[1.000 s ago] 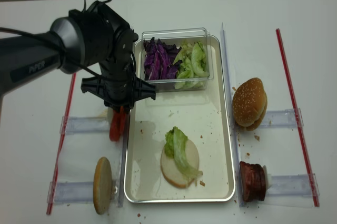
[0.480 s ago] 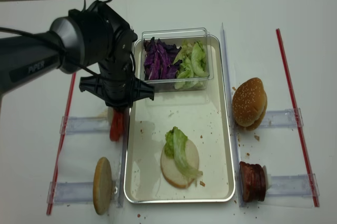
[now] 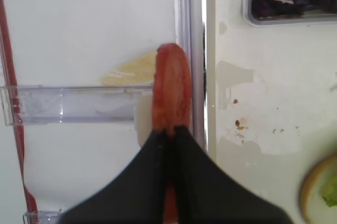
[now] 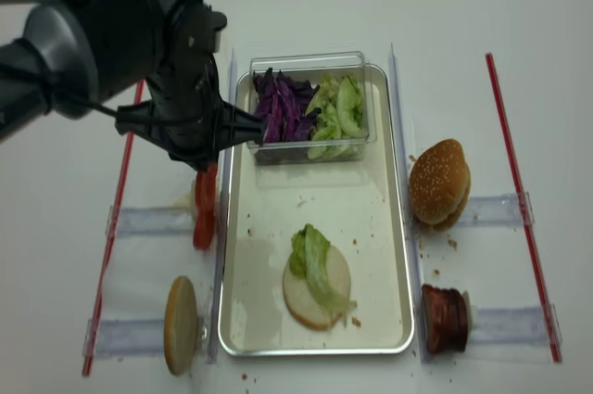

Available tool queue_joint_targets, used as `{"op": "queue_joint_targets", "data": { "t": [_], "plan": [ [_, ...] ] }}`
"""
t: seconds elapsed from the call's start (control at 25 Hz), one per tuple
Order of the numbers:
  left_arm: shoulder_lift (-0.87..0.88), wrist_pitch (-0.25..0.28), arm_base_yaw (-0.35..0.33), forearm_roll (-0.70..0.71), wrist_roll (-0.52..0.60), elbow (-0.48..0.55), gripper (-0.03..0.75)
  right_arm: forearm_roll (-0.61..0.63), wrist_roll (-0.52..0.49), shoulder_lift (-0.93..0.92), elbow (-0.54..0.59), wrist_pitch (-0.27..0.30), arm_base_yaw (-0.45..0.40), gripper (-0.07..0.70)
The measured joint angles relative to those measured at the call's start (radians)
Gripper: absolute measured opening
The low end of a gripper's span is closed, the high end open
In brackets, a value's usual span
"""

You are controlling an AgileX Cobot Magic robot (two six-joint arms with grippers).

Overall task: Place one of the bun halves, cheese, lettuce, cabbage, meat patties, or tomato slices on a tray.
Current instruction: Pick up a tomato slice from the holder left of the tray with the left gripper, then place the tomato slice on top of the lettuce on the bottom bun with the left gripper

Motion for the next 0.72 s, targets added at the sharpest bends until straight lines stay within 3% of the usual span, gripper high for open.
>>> {"op": "queue_joint_targets", "data": {
  "t": [0.28, 0.44, 0.72],
  "plan": [
    [-0.040, 0.050, 0.000, 0.001, 0.000, 0.000, -0.001, 0.000, 0.000, 0.000, 0.000, 0.000, 0.000, 0.468],
    [-0.057, 0.050, 0.000, 0.001, -0.002, 0.038, -0.001, 0.000, 0.000, 0.000, 0.000, 0.000, 0.000, 0.468],
    [-0.201, -0.042, 0.000, -0.023, -0.041, 0.212, -0.003, 0.000, 0.000, 0.000, 0.000, 0.000, 0.000, 0.468]
  ]
}}
